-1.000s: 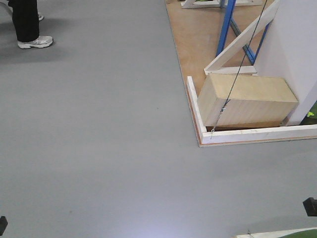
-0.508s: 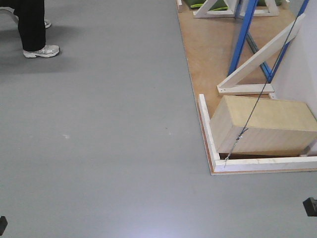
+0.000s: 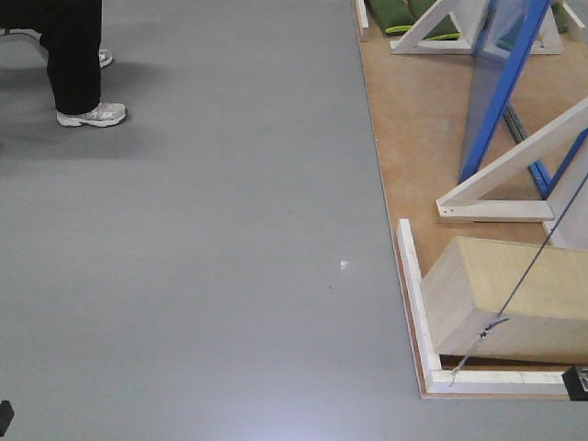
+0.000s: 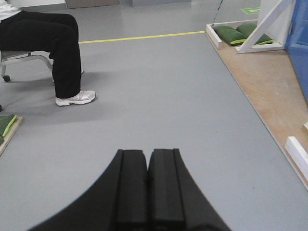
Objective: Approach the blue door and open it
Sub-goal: 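Turn the base and approach the blue door's edge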
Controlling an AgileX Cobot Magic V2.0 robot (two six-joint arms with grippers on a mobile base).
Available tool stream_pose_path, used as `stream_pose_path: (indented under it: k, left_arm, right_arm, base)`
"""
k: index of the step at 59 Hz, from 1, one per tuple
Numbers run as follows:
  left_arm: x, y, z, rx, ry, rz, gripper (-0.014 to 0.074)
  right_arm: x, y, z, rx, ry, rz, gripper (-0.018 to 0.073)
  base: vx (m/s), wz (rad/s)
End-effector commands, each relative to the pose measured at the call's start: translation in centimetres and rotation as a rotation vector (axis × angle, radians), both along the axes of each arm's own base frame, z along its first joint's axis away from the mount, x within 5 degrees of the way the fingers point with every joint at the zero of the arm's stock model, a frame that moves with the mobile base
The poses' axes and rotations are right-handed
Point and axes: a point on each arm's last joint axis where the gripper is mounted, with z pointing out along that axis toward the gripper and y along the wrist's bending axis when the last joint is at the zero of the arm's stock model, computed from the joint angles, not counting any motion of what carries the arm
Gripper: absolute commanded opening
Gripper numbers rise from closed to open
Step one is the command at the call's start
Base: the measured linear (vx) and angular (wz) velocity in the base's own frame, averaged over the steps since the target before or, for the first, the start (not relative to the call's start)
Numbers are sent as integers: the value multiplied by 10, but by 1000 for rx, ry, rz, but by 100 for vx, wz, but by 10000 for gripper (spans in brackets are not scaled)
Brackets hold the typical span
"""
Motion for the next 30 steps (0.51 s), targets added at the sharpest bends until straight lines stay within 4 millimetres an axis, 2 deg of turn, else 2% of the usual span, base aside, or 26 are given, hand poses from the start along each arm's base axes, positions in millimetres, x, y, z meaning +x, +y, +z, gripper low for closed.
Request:
stream_pose_path:
  k: [1, 30]
  left_arm:
    - [1, 0, 6, -6, -90, 2, 70]
    - [1, 0, 6, -6, -90, 2, 70]
  right_arm:
    - [-1, 0, 2, -5, -85, -5, 3]
    - [-1, 0, 2, -5, -84, -5, 3]
  base:
    - [39, 7]
    - [39, 1]
